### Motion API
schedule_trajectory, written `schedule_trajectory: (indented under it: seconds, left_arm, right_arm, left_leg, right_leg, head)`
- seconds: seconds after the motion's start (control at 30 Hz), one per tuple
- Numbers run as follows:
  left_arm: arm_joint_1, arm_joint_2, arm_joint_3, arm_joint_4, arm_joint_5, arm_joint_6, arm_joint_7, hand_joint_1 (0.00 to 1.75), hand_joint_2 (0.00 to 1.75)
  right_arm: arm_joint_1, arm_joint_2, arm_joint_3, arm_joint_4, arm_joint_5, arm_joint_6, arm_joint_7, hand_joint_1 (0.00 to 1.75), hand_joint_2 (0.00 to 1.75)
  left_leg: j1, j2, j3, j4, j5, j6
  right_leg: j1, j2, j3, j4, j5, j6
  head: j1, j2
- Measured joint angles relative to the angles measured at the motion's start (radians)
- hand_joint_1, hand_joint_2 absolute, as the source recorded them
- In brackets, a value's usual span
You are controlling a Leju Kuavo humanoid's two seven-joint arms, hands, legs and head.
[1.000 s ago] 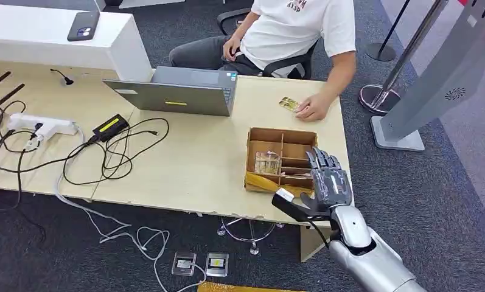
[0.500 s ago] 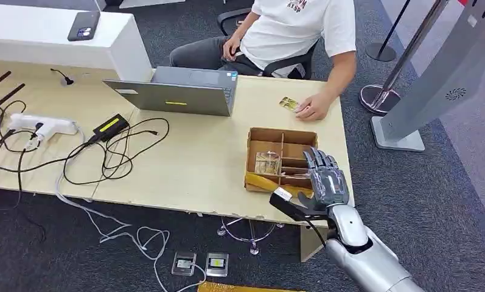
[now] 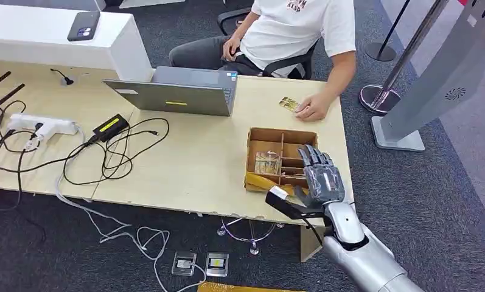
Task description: Pass the card to the sensor for recognition and then transmit it.
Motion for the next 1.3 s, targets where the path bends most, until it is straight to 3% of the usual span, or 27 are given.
schedule_trajectory:
  seconds: [0.97,1.3]
  left_arm:
    - [0.0,-0.001,-0.005,0.0,0.004,0.01,0.0,0.0,0.0]
    - [0.0,-0.005,-0.005,0.0,0.0,0.01,0.0,0.0,0.0]
  right_arm:
    - [-0.016,0.017,0.0,0.043,-0.036,-0.02,-0.018,1.75,1.75]
    - [-0.038,0.025,-0.002,0.056,-0.032,-0.106,-0.009,1.75,1.75]
  left_leg:
    - [0.0,0.0,0.0,0.0,0.0,0.0]
    - [0.0,0.0,0.0,0.0,0.0,0.0]
  right_leg:
    - [0.0,0.0,0.0,0.0,0.0,0.0]
    - [0.0,0.0,0.0,0.0,0.0,0.0]
  head:
    - [0.0,0.0]
    - [0.0,0.0]
